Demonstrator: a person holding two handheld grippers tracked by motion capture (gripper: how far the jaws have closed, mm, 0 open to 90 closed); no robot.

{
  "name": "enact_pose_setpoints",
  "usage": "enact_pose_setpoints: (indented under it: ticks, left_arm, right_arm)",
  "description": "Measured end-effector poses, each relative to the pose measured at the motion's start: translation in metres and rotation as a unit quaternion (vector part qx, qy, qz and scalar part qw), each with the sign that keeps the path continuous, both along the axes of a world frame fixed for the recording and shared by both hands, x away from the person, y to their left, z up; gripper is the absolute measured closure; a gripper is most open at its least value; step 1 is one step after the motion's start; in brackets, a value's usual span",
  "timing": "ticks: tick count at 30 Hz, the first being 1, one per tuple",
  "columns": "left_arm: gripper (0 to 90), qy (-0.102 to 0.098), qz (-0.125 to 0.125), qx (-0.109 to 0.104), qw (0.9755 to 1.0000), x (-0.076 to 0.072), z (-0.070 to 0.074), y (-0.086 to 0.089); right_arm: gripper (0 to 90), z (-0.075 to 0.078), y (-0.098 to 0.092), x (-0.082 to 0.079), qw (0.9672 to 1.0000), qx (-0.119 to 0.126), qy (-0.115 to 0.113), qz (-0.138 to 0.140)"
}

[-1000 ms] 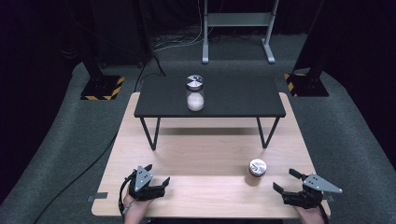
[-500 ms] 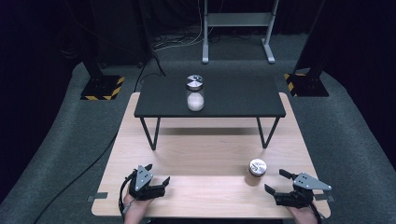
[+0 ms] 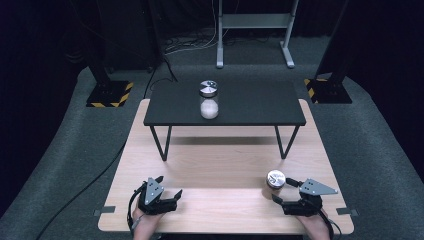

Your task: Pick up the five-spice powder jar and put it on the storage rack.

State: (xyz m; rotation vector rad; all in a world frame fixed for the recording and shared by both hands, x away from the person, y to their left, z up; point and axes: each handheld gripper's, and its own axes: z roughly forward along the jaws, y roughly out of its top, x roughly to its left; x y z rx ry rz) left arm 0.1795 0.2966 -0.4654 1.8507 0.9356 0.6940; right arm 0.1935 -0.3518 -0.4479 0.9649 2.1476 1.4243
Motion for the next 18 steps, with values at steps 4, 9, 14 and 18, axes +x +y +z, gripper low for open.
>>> enact_pose_setpoints:
  ticks: [4, 9, 14, 18]
  left_arm:
    - [13.3, -0.001, 0.0, -0.001, 1.0, 0.0, 0.0, 0.0]
    - [13.3, -0.001, 0.0, 0.0, 1.0, 0.0, 0.0, 0.0]
    - [13.3, 0.0, 0.0, -0.001, 1.0, 0.0, 0.0, 0.0]
    - [13.3, -0.001, 0.0, 0.001, 1.0, 0.0, 0.0, 0.0]
  right_arm:
    - [14.3, 0.0, 0.007, 0.008, 1.0, 0.001, 0.004, 0.005]
    - [21.4, 0.002, 0.02, 0.016, 0.9997, -0.016, 0.017, 0.005]
    - [29.6, 0.005, 0.027, 0.017, 0.9993, -0.032, 0.016, -0.005]
    - [30.2, 0.011, 0.031, 0.017, 0.9989, -0.043, 0.02, -0.01]
